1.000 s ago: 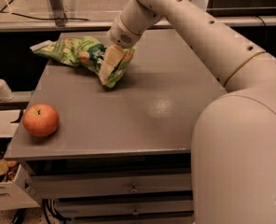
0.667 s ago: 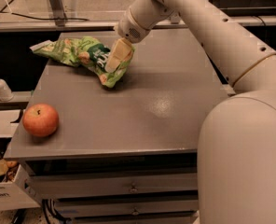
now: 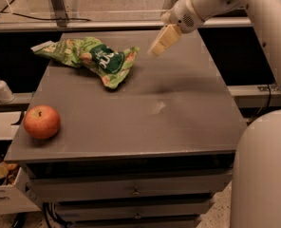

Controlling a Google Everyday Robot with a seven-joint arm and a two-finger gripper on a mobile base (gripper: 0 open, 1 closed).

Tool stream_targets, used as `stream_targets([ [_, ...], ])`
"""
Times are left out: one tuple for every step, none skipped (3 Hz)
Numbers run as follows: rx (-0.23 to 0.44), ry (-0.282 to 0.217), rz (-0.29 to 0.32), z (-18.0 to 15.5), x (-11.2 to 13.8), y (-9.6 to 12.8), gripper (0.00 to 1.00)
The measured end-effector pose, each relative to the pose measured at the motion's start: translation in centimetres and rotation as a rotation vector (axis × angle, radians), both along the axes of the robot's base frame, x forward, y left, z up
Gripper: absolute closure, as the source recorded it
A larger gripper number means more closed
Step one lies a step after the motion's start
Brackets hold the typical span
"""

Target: Move green rice chip bag near green jalapeno chip bag

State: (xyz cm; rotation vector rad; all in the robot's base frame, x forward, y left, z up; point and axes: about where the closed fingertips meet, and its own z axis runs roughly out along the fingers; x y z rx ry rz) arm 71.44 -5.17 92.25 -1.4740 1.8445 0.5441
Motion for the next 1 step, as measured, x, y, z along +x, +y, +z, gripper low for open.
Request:
stream_targets([
  [0.006,-0.002,-0.007,0.12,0.02,-0.54,0.00],
])
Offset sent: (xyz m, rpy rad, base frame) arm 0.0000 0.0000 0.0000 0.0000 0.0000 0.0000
